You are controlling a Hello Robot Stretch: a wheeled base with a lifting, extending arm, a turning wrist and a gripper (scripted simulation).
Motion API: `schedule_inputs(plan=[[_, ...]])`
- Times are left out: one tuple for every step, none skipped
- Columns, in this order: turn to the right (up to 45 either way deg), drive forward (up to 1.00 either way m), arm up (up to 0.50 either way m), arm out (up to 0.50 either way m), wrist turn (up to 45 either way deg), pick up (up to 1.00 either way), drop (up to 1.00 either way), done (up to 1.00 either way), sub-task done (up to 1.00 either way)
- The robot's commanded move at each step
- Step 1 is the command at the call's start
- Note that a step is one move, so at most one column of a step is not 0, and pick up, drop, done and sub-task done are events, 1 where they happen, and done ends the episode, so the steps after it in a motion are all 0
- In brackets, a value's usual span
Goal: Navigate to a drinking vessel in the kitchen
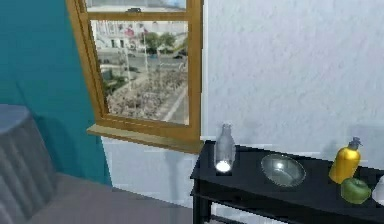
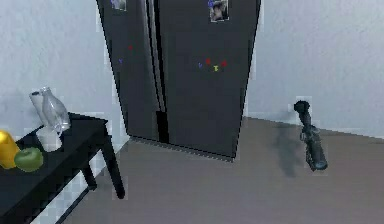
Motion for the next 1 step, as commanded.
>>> schedule_inputs(plan=[[0.0, 0.1, 0.0, 0.0, 0.0, 0.0, 0.0, 0.0, 0.0]])
